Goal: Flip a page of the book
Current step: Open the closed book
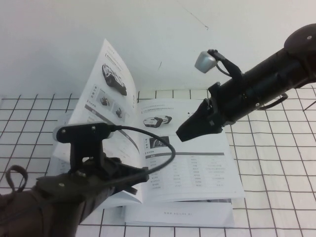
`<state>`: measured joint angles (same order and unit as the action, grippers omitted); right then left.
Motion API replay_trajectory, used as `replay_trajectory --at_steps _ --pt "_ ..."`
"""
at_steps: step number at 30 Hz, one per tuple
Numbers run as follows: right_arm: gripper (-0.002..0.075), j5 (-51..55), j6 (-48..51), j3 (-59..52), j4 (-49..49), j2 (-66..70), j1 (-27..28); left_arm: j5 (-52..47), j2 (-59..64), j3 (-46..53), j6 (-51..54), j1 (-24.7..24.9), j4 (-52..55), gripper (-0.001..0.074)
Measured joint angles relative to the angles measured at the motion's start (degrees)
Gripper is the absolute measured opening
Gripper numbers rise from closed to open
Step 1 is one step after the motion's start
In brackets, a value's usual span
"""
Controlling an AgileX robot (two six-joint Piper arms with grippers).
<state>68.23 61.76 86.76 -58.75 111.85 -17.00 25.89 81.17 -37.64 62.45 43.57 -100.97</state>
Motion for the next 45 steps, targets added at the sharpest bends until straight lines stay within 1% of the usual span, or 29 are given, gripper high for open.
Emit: replay_trajectory --at_steps 3,5,9,13,20,27,30,39,45 --pt "0.0067 -2.6 -1.6 0.0 5.3 0.0 0.0 -8.3 0.0 0.9 0.2 -5.5 0.0 -0.0002" --pt "0.0028 -5.8 -2.9 -0.1 8.2 0.0 0.0 -12.7 0.3 1.1 0.4 -9.2 0.1 -0.0002" --pt "0.0006 -11.2 -6.1 -0.4 14.8 0.5 -0.2 -19.2 1.6 1.2 0.5 -14.8 0.3 -0.0002" --pt "0.0001 -12.2 -8.1 -0.4 17.4 3.1 -0.6 -21.9 3.8 1.2 0.7 -17.6 0.5 -0.0002" --pt "0.0000 -11.8 -12.1 -0.4 19.1 10.4 -0.6 -25.5 9.8 1.2 0.8 -17.9 0.8 -0.0002" --pt "0.0000 -11.9 -16.5 -0.5 24.2 11.9 -0.6 -27.3 14.2 1.0 0.8 -17.9 1.2 -0.0002" --pt "0.0000 -11.9 -19.0 -0.5 25.1 12.0 -0.6 -27.4 14.7 1.0 0.8 -17.9 1.2 -0.0002" --pt "0.0000 -12.8 -20.4 -1.7 24.9 11.9 -0.6 -27.4 14.2 0.9 1.6 -17.9 1.2 -0.0002" --pt "0.0000 -12.1 -23.0 -1.8 25.2 11.9 -1.2 -26.6 13.5 1.0 3.1 -17.9 1.2 -0.0002"
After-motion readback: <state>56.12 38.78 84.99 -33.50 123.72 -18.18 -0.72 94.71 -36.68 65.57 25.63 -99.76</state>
